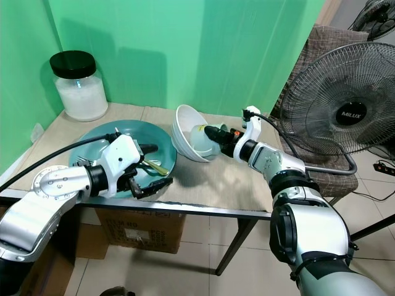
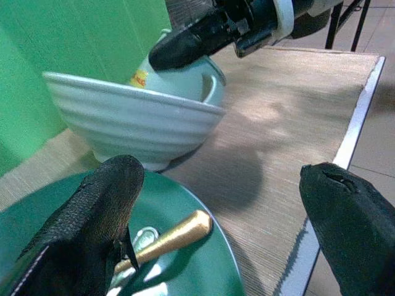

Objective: Setting the table

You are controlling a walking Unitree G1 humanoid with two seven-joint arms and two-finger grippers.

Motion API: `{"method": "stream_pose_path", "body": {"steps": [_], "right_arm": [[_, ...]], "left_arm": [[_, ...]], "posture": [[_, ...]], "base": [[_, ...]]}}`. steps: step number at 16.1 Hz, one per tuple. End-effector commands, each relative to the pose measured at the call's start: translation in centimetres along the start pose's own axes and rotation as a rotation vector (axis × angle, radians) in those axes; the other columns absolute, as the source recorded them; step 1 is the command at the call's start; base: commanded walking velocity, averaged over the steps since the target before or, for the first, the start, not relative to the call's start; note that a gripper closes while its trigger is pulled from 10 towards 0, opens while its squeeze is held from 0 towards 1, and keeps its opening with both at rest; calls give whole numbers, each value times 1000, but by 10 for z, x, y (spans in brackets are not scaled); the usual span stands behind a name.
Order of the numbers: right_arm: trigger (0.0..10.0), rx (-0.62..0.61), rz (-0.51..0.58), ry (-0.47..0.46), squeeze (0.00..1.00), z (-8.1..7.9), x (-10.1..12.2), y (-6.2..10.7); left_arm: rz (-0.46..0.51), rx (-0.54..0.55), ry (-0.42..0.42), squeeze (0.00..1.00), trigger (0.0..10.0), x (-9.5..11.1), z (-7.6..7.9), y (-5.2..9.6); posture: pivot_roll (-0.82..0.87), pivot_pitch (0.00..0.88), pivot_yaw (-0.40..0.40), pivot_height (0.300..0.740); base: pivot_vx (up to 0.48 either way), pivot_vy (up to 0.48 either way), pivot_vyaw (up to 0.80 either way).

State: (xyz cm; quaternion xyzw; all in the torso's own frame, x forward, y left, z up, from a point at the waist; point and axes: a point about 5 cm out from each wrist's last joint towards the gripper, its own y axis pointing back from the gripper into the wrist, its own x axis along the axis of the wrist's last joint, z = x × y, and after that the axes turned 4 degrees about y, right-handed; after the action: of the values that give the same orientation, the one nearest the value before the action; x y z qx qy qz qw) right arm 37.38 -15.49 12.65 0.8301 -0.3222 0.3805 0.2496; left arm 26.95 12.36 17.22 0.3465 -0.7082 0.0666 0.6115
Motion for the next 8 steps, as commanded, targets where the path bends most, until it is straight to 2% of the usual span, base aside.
{"method": "stream_pose_path", "body": {"steps": [1,6,8], "right_arm": [[0,37,34,5,0,-5,11,-2],[0,74,33,-12,0,-8,11,-2],[0,85,75,-5,0,-11,20,-3]], "left_arm": [[5,-3,-1,0,10000,3,-1,-1],[5,9,-6,0,10000,3,-5,-1],[8,21,-8,0,10000,4,-9,0]], "posture": [[61,0,-117,740],[61,0,-110,740],[62,0,-103,740]], "base": [[0,0,0],[0,0,0],[0,0,0]]}}
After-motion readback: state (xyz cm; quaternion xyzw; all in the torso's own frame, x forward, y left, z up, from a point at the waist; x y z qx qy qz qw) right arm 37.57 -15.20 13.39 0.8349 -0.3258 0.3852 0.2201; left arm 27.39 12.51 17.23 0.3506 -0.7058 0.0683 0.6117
